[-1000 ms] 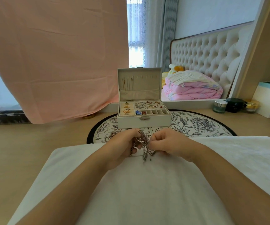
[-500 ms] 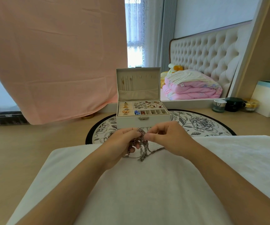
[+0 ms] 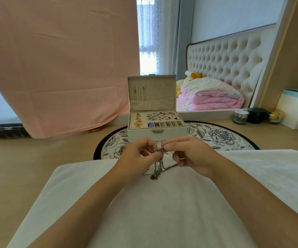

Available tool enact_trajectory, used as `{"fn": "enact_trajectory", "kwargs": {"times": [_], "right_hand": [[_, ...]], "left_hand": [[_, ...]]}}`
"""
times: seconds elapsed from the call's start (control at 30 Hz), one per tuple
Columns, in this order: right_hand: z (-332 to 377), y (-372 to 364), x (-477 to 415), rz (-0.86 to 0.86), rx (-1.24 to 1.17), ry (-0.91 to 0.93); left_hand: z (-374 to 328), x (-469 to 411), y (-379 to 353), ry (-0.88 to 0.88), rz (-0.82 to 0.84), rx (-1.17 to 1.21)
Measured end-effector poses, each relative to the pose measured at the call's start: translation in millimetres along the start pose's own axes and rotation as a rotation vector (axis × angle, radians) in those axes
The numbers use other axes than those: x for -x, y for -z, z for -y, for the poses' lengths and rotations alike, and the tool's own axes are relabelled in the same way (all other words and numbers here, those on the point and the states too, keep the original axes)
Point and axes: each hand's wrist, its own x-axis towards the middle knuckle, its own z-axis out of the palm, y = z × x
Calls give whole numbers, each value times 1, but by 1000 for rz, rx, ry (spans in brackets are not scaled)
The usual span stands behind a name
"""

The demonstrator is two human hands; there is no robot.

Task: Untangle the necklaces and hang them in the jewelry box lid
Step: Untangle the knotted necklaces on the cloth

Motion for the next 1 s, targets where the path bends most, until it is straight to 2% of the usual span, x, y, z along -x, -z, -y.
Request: {"fn": "enact_trajectory", "kwargs": {"times": [0.17,0.37,0.5,0.83,1.0], "right_hand": [[-1,3,-4,-51,-157,-61],[-3,-5,-4,-142,-61,102],[-1,-10,-4,-40,-145,137],[5,-4,-5,117,-583,92],[6,1,-6,232,-691,165]], "left_hand": [[6,2,-4,-46,-3,-115],[11,1,-6,-38,59,-181],[9,0,-8,-41,68,-103],[7,-1,-11,22,-13,-252],[8,1,-11,-60,12,-278]]}}
